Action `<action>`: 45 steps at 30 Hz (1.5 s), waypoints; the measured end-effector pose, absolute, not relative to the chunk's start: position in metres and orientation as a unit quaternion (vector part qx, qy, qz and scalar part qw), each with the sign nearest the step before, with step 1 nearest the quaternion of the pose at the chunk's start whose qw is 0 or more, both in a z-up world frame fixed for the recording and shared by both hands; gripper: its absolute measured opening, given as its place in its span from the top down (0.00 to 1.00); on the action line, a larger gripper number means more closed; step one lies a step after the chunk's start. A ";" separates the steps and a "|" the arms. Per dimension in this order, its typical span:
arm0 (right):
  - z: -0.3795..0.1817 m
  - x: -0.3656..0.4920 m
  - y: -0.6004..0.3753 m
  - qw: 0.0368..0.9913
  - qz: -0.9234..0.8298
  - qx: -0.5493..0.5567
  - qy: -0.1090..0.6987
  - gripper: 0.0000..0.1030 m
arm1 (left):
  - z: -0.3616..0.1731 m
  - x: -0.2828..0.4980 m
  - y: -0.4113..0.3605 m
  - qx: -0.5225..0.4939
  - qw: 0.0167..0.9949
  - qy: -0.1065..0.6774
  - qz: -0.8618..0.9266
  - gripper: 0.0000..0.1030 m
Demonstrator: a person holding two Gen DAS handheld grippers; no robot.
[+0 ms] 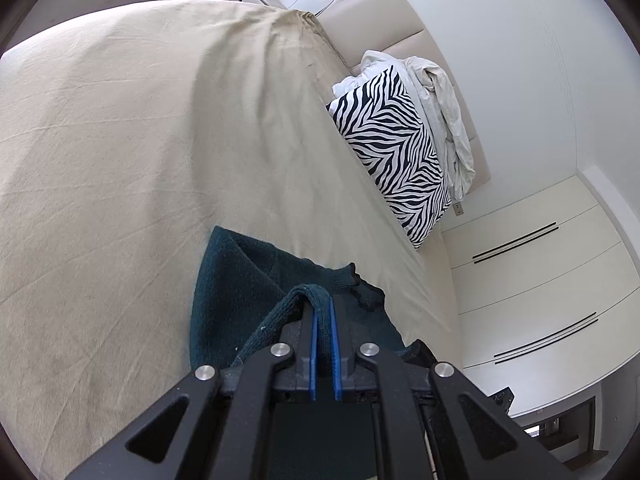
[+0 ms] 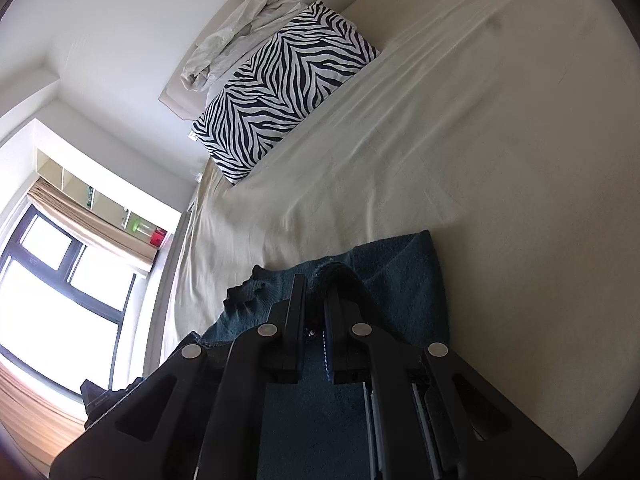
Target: Fold small clothes
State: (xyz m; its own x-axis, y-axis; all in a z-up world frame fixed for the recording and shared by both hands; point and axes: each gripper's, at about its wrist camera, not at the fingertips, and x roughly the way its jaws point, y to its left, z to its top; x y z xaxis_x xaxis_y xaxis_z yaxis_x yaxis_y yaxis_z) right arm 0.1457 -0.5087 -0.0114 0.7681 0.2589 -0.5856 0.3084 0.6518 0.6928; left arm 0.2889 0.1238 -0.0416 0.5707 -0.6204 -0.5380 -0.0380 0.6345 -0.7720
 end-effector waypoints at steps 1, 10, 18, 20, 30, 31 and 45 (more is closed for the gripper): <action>-0.018 0.155 -0.511 0.841 -0.022 0.418 0.343 0.94 | -0.046 0.297 0.121 -0.379 0.802 0.427 -0.178 0.93; -0.075 0.189 -0.524 0.817 -0.055 0.433 0.376 0.44 | -0.075 0.292 0.109 -0.296 0.825 0.460 -0.141 0.48; -0.052 0.122 -0.512 0.849 -0.054 0.374 0.369 0.42 | -0.072 0.236 0.108 -0.230 0.852 0.451 -0.134 0.47; -0.047 0.106 -0.503 0.859 -0.055 0.344 0.376 0.42 | -0.075 0.224 0.106 -0.210 0.857 0.451 -0.132 0.47; -0.050 0.039 -0.458 0.871 -0.040 0.265 0.412 0.43 | -0.085 0.185 0.101 -0.159 0.871 0.448 -0.123 0.56; -0.051 0.034 -0.456 0.871 -0.042 0.261 0.414 0.43 | -0.086 0.184 0.102 -0.159 0.871 0.448 -0.122 0.57; -0.053 0.016 -0.450 0.874 -0.064 0.227 0.425 0.49 | -0.087 0.180 0.103 -0.143 0.876 0.447 -0.111 0.84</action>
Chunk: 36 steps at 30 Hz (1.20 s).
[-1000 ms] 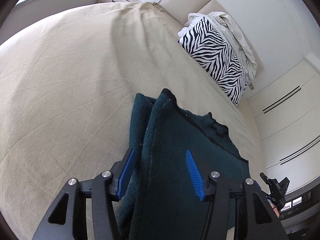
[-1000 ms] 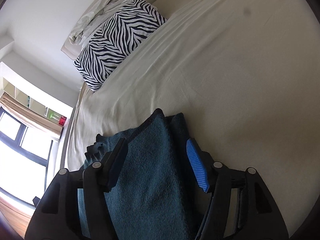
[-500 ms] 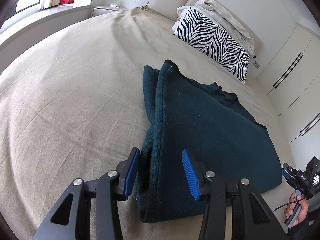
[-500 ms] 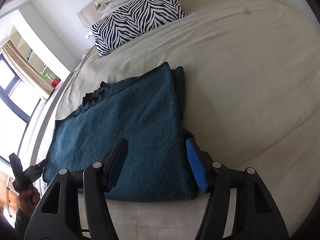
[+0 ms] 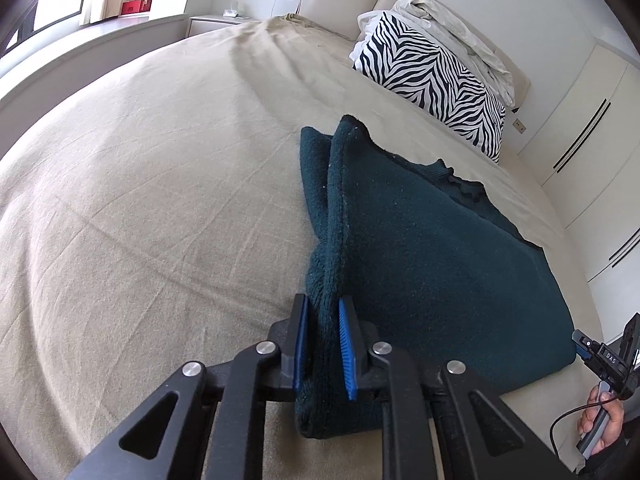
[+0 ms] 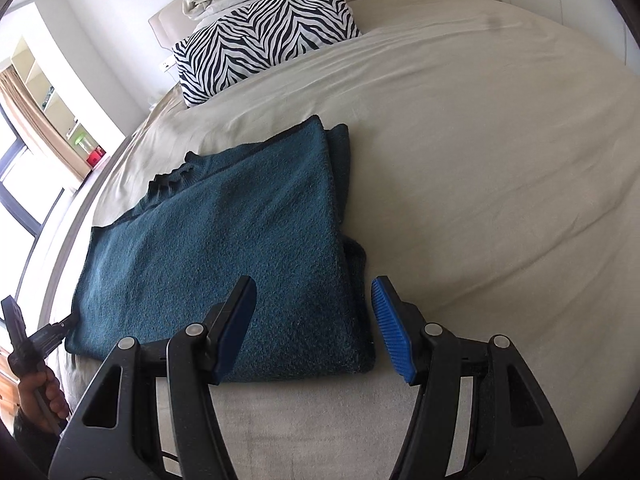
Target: Fold small clothes
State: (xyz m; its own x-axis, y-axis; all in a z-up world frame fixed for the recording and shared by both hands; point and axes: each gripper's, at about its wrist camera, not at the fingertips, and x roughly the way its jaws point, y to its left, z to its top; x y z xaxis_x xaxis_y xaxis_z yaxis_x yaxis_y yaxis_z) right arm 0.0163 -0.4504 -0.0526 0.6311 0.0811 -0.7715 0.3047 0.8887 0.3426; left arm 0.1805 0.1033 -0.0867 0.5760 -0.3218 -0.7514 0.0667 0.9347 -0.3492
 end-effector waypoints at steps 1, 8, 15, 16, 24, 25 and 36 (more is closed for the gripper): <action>-0.054 0.019 -0.448 0.873 -0.061 0.217 0.433 0.50 | -0.086 0.180 0.103 -0.140 0.877 0.446 -0.110 0.85; -0.058 0.022 -0.447 0.872 -0.074 0.194 0.443 0.79 | -0.082 0.176 0.098 -0.116 0.887 0.435 -0.106 0.88; -0.051 0.017 -0.446 0.878 -0.084 0.167 0.440 0.93 | -0.076 0.168 0.098 -0.112 0.893 0.423 -0.106 0.89; -0.049 0.017 -0.444 0.880 -0.084 0.162 0.439 0.93 | -0.075 0.166 0.098 -0.110 0.894 0.421 -0.106 0.89; -0.038 0.014 -0.428 0.889 -0.084 0.122 0.434 0.95 | -0.079 0.158 0.101 -0.108 0.894 0.422 -0.105 0.89; -0.039 0.014 -0.428 0.888 -0.084 0.121 0.437 0.95 | -0.082 0.157 0.104 -0.114 0.892 0.424 -0.104 0.89; -0.058 0.005 -0.451 0.871 -0.083 0.198 0.441 0.95 | -0.071 0.145 0.092 -0.057 0.904 0.411 -0.106 0.92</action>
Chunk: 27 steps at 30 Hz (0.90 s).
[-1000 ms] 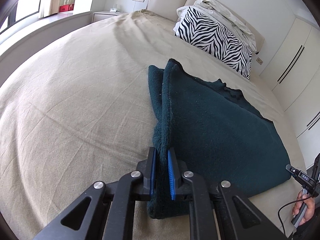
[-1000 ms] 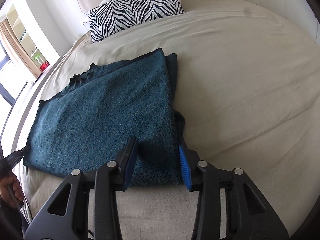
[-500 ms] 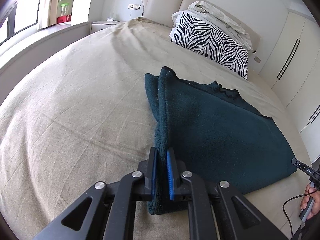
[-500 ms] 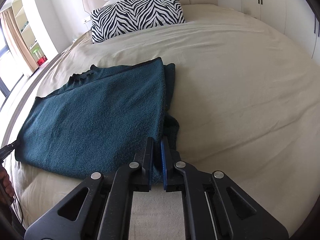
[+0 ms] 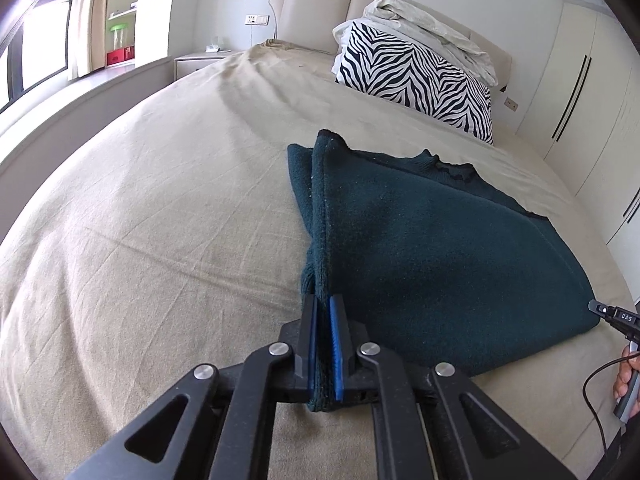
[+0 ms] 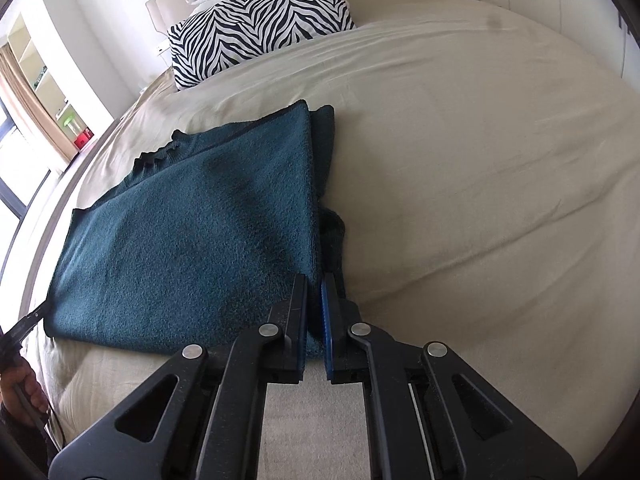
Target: Fold small clothes
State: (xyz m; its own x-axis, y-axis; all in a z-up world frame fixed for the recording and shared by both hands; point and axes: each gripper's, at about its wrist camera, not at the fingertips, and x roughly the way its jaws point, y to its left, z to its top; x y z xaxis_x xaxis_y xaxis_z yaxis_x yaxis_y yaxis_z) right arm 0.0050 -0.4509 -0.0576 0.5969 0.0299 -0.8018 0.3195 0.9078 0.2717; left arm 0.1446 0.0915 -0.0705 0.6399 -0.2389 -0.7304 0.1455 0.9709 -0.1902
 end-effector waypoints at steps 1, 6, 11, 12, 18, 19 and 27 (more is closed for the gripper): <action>-0.059 0.007 -0.451 0.871 -0.082 0.199 0.442 0.95 | -0.072 0.146 0.092 -0.060 0.902 0.414 -0.105 0.93; -0.058 0.008 -0.448 0.869 -0.083 0.196 0.446 0.95 | -0.082 0.149 0.103 -0.088 0.893 0.430 -0.100 0.92; -0.058 -0.004 -0.454 0.865 -0.085 0.215 0.446 0.95 | -0.088 0.147 0.111 -0.115 0.885 0.439 -0.106 0.92; -0.059 -0.007 -0.455 0.863 -0.085 0.222 0.446 0.95 | -0.089 0.148 0.113 -0.119 0.883 0.440 -0.107 0.92; -0.066 -0.013 -0.455 0.859 -0.087 0.231 0.449 0.95 | -0.093 0.145 0.114 -0.115 0.883 0.442 -0.107 0.92; -0.066 -0.013 -0.455 0.858 -0.087 0.233 0.449 0.95 | -0.094 0.145 0.114 -0.114 0.883 0.443 -0.107 0.92; -0.079 -0.005 -0.458 0.847 -0.071 0.247 0.465 0.94 | -0.098 0.148 0.116 -0.122 0.878 0.449 -0.108 0.86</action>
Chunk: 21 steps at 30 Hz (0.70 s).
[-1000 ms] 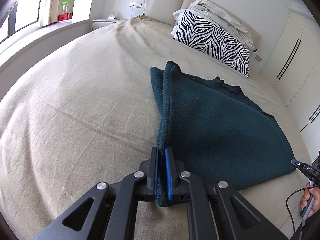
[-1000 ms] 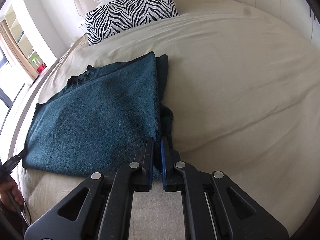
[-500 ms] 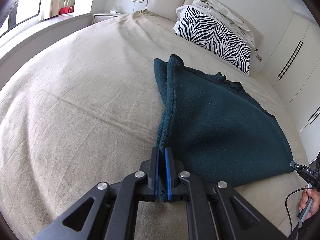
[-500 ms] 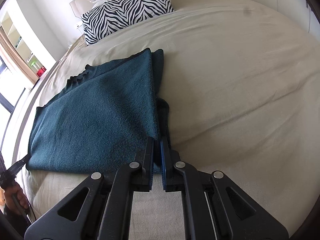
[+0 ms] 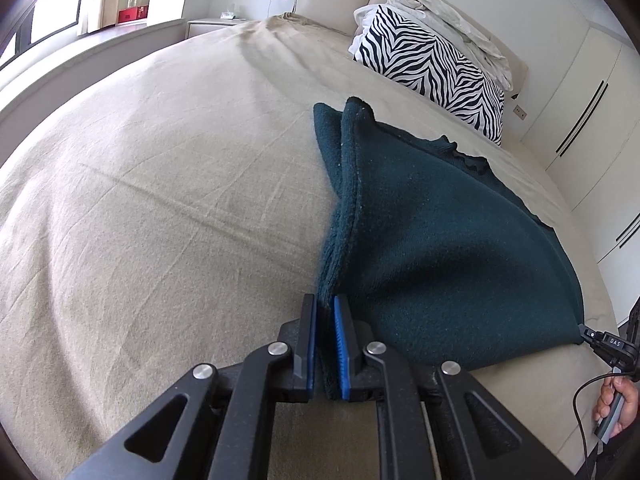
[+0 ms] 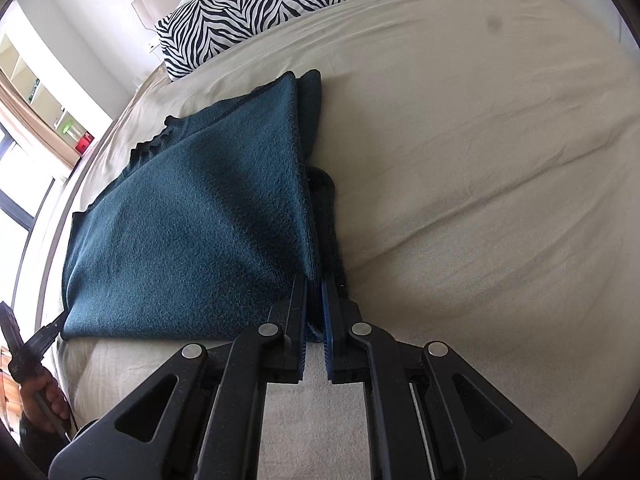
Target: Fold small clothes
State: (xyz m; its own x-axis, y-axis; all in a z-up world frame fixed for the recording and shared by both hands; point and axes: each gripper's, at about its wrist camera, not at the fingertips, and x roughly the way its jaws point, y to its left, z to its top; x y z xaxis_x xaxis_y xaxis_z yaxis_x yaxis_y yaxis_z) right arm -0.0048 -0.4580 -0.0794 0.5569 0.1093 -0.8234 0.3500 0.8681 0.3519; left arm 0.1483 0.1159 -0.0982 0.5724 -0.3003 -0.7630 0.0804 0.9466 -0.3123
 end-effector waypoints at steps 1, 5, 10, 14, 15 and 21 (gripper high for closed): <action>-0.080 -0.006 -0.458 0.845 -0.070 0.252 0.466 0.94 | -0.097 0.149 0.117 -0.127 0.877 0.450 -0.108 0.84; -0.073 -0.018 -0.461 0.841 -0.074 0.269 0.464 0.93 | -0.077 0.141 0.122 -0.127 0.885 0.441 -0.073 0.56; -0.040 -0.026 -0.463 0.852 -0.089 0.265 0.444 0.87 | -0.036 0.143 0.103 -0.083 0.913 0.392 -0.074 0.47; -0.006 0.004 -0.446 0.873 -0.046 0.258 0.412 0.82 | -0.026 0.172 0.066 -0.044 0.923 0.372 -0.088 0.41; -0.001 0.016 -0.440 0.875 -0.032 0.260 0.408 0.71 | -0.028 0.182 0.055 -0.035 0.923 0.372 -0.090 0.41; -0.002 0.108 -0.392 0.876 0.066 0.277 0.390 0.43 | -0.042 0.234 0.004 0.008 0.921 0.376 -0.101 0.41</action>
State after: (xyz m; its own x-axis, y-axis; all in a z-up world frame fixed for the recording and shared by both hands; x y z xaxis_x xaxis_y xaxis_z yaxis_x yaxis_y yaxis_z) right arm 0.1076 -0.3925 -0.0021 0.6874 0.3321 -0.6459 0.1002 0.8375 0.5372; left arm 0.2343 0.0036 -0.0420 0.6971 -0.1802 -0.6940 0.1918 0.9795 -0.0616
